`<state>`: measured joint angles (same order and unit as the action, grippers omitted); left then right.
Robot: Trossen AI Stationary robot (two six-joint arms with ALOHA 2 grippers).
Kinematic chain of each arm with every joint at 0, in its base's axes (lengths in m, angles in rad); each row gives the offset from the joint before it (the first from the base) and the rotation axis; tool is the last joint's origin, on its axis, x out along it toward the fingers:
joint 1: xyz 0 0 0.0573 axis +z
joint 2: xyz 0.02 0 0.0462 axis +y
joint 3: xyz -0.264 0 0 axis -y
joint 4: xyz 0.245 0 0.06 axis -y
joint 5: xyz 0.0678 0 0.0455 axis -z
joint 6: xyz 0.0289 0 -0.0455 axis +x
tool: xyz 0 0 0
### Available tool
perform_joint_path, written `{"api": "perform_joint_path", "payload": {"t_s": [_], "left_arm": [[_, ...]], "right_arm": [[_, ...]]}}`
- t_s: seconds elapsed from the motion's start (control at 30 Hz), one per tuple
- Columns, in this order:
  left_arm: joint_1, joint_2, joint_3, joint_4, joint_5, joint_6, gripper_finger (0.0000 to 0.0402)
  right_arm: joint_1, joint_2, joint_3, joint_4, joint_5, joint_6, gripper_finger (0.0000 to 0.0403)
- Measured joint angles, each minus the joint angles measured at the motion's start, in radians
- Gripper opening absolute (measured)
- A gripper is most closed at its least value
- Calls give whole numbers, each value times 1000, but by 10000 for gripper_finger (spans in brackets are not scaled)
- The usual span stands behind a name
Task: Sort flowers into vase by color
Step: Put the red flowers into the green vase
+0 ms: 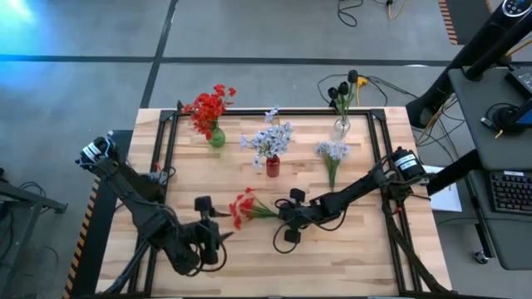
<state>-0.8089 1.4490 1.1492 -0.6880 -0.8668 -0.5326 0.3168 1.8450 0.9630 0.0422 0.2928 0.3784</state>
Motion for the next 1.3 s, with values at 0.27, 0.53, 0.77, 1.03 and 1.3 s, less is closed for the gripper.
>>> {"api": "perform_joint_path", "payload": {"t_s": [0.27, 0.53, 0.77, 1.03, 1.3], "left_arm": [[-4, -16, 0, 172, -47, 312, 227], [-3, -82, 0, 163, -111, 377, 227], [11, -155, -8, 156, -91, 459, 227], [45, -284, -117, 224, -92, 479, 227], [56, -383, -359, 764, -83, 673, 227]], "right_arm": [[7, -3, 0, -4, 20, -8, 16], [47, -52, -19, 25, 84, -73, 15], [44, -120, -130, 199, 81, -110, 15], [43, -282, -285, 468, 67, -220, 14], [43, -400, -370, 698, 9, -378, 14]]}}
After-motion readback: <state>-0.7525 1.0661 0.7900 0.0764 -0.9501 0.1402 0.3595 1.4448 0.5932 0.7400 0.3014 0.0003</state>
